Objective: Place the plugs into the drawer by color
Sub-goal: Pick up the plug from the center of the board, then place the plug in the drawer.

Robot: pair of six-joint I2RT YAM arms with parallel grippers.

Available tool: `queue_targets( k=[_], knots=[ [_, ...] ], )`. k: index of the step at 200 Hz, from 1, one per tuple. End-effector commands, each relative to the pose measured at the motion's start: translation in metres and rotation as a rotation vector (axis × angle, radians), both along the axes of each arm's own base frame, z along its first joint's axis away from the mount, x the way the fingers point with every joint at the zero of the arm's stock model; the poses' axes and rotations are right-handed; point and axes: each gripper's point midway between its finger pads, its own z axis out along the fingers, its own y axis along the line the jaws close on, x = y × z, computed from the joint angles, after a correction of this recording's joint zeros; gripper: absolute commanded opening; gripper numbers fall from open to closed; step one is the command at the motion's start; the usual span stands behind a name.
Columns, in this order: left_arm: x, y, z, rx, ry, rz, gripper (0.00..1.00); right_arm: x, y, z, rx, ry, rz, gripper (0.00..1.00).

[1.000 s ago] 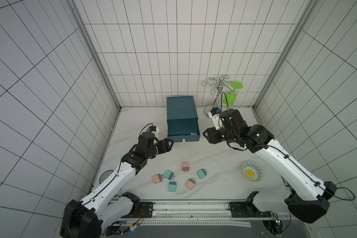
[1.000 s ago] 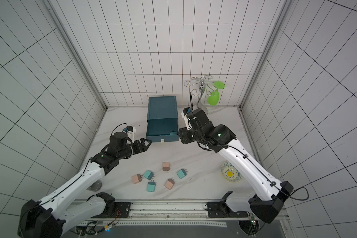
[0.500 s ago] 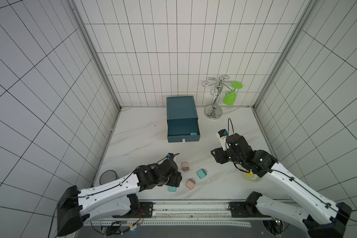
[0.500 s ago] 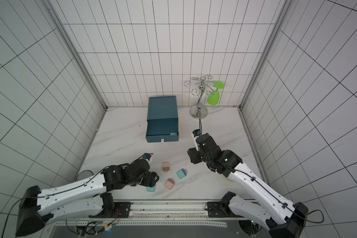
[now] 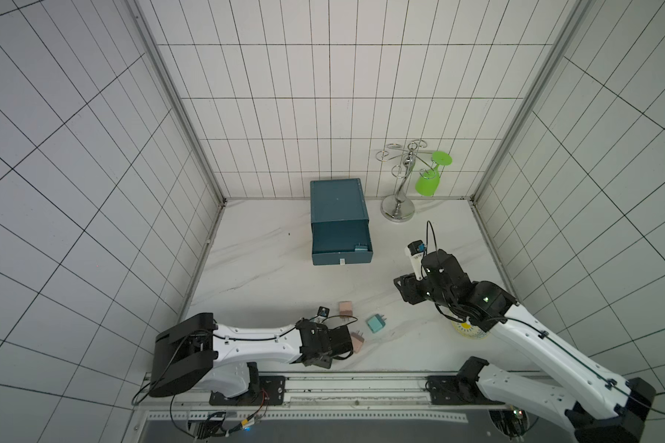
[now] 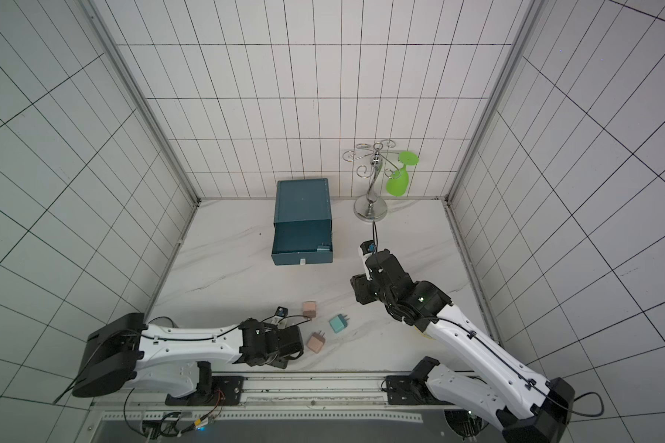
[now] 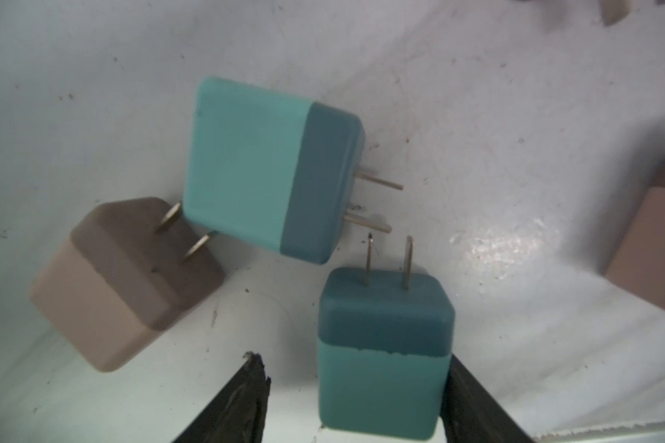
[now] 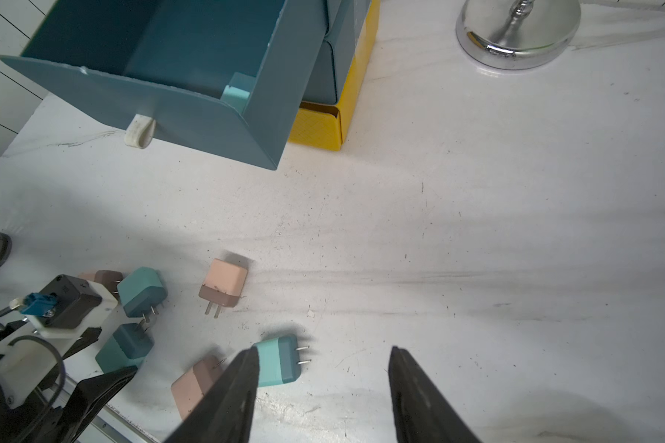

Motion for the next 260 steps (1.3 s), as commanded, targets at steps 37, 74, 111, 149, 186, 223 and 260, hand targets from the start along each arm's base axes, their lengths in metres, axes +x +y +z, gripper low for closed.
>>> queue_targets(
  k=[37,74,111,149,186,223,260],
  knots=[
    [0.012,-0.024,-0.014,0.016,-0.03,-0.004,0.44,0.005,-0.001,-0.016,-0.032,0.016,-0.012,0.58],
    [0.011,-0.022,-0.006,0.0,-0.032,0.001,0.31,0.004,0.003,-0.018,-0.022,0.027,0.0,0.58],
    [0.022,-0.061,0.057,-0.233,-0.097,-0.084,0.12,-0.012,0.031,-0.01,0.113,0.077,0.142,0.57],
    [0.055,-0.083,0.167,-0.638,-0.218,-0.142,0.09,-0.052,0.065,0.022,0.33,0.111,0.415,0.57],
    [0.091,-0.053,0.228,-0.936,-0.343,-0.087,0.03,-0.077,0.08,0.043,0.467,0.13,0.573,0.61],
    [0.101,-0.051,0.25,-0.968,-0.361,-0.1,0.02,-0.071,0.083,0.036,0.454,0.147,0.549,0.61],
    [0.152,-0.032,0.268,-0.658,-0.462,0.017,0.02,-0.039,0.055,0.024,0.329,0.04,0.329,0.6]
  ],
)
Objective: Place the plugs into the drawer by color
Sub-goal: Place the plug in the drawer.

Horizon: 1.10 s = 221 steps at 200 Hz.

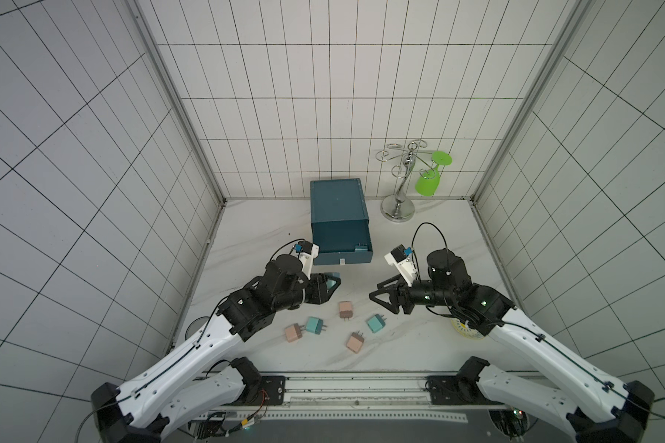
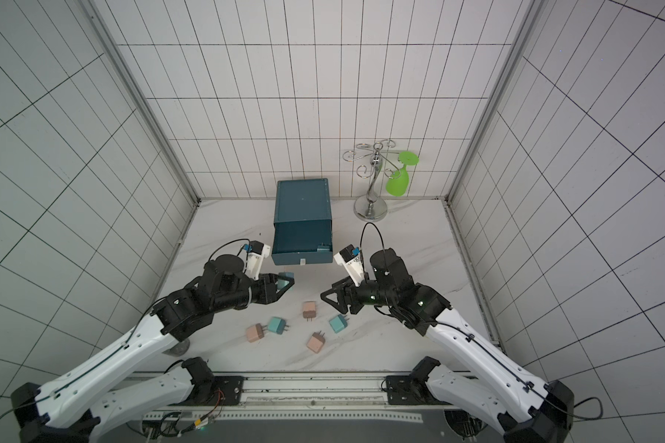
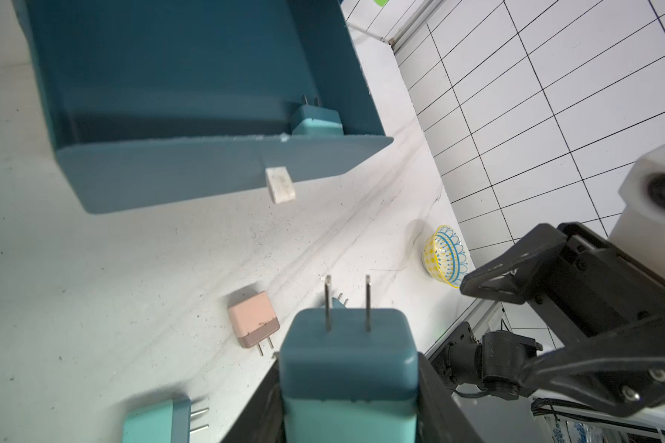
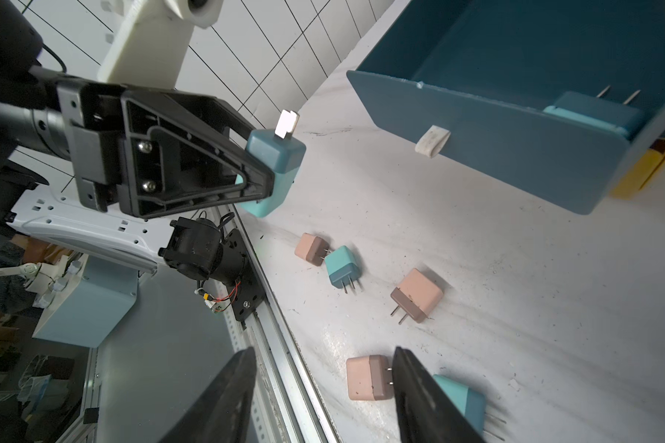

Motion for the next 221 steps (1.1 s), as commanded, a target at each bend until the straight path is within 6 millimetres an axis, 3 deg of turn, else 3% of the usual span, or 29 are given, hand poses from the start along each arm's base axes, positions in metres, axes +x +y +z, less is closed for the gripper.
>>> queue_targets(
  k=[1,15,42,75,107,129,165,187,207,221],
  knots=[
    [0.034,0.016,0.03,0.165,-0.095,0.114,0.02,0.023,-0.023,-0.013,-0.082,-0.059,-0.17,0.6],
    [0.054,0.021,0.034,0.279,-0.095,0.165,0.0,0.031,-0.039,-0.014,-0.12,-0.099,-0.255,0.6],
    [0.086,0.019,0.018,0.406,0.006,0.186,0.0,0.036,-0.053,-0.011,-0.127,-0.138,-0.325,0.62],
    [0.116,0.001,0.0,0.492,0.097,0.132,0.0,0.037,-0.052,-0.014,-0.146,-0.129,-0.325,0.61],
    [0.142,0.01,-0.011,0.633,0.138,0.2,0.0,0.035,-0.048,-0.016,-0.139,-0.112,-0.307,0.59],
    [0.148,0.011,-0.022,0.647,0.163,0.203,0.0,0.037,-0.048,-0.019,-0.148,-0.109,-0.311,0.59],
    [0.158,0.035,-0.044,0.766,0.207,0.271,0.0,0.038,-0.043,-0.024,-0.16,-0.091,-0.299,0.59],
    [0.159,0.029,-0.055,0.76,0.235,0.242,0.0,0.038,-0.043,-0.025,-0.164,-0.088,-0.298,0.59],
    [0.163,0.028,-0.059,0.761,0.235,0.241,0.15,0.039,-0.044,-0.025,-0.167,-0.092,-0.307,0.59],
    [0.164,0.025,-0.064,0.758,0.245,0.235,0.17,0.04,-0.044,-0.027,-0.171,-0.09,-0.307,0.59]
  ],
)
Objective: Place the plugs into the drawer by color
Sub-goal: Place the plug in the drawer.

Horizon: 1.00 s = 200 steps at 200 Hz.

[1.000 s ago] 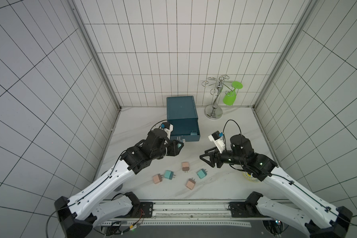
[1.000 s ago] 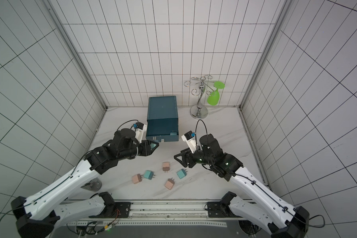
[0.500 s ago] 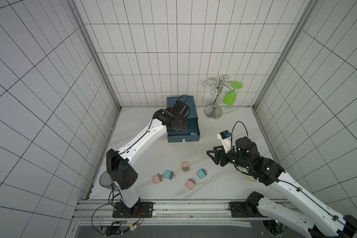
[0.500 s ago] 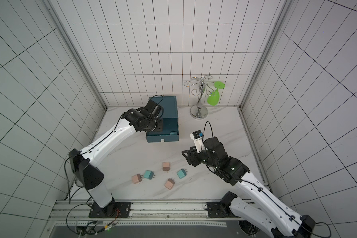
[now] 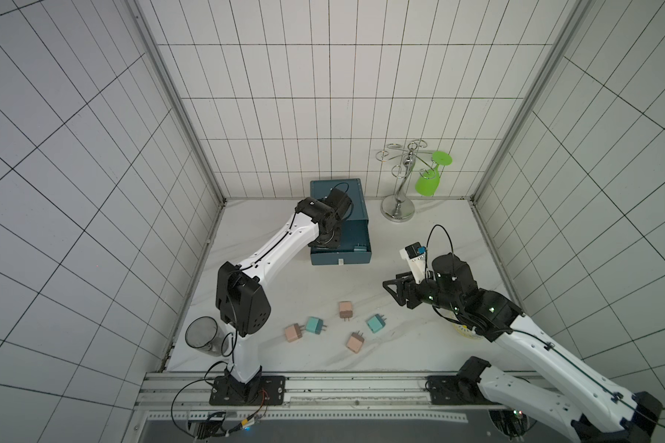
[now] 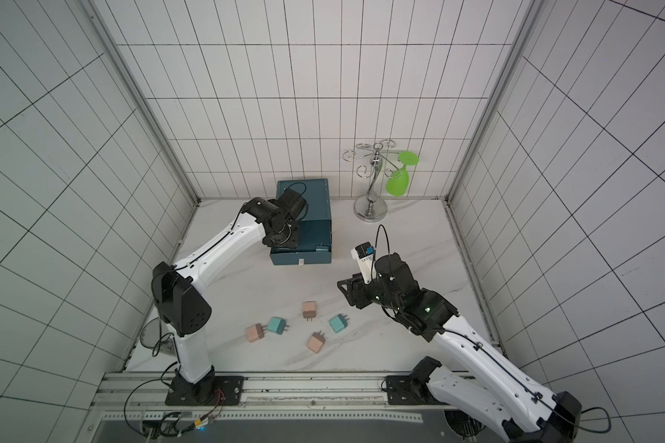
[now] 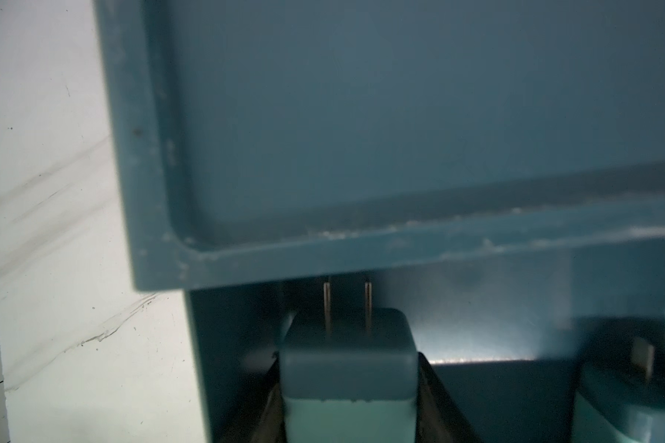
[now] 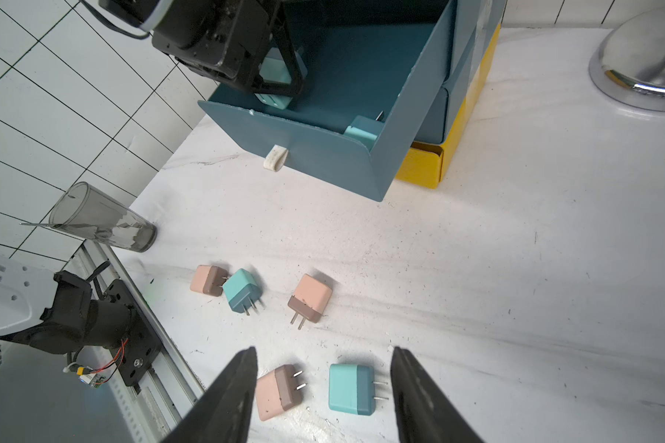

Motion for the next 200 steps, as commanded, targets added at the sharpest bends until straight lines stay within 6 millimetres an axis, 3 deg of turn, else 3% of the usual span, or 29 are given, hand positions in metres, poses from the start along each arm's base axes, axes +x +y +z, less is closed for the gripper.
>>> queue_targets(
  k=[1,28,70,98,108,152,176,200],
  knots=[
    [0.006,-0.002,0.0,0.006,-0.009,-0.005,0.17,0.002,-0.004,-0.011,-0.023,0.017,-0.021,0.59],
    [0.011,-0.002,-0.009,0.027,0.006,0.001,0.22,0.002,-0.004,-0.013,-0.03,0.024,-0.02,0.6],
    [0.012,-0.008,-0.006,-0.017,-0.005,-0.005,0.57,0.004,-0.004,-0.015,-0.041,0.028,-0.024,0.6],
    [0.01,-0.015,0.002,-0.058,-0.005,-0.016,0.59,0.004,-0.004,-0.015,-0.043,0.026,-0.025,0.6],
    [0.01,-0.015,0.007,-0.071,-0.021,-0.014,0.64,0.005,-0.004,-0.016,-0.046,0.027,-0.028,0.6],
    [0.004,-0.03,0.045,-0.209,-0.082,-0.047,0.72,0.006,-0.004,-0.019,-0.056,0.031,-0.032,0.61],
    [-0.006,-0.029,0.068,-0.275,-0.112,-0.064,0.75,0.007,-0.003,-0.022,-0.065,0.038,-0.03,0.62],
    [-0.025,-0.03,0.087,-0.45,-0.101,-0.099,0.75,0.007,-0.002,-0.023,-0.073,0.042,-0.024,0.62]
  ],
)
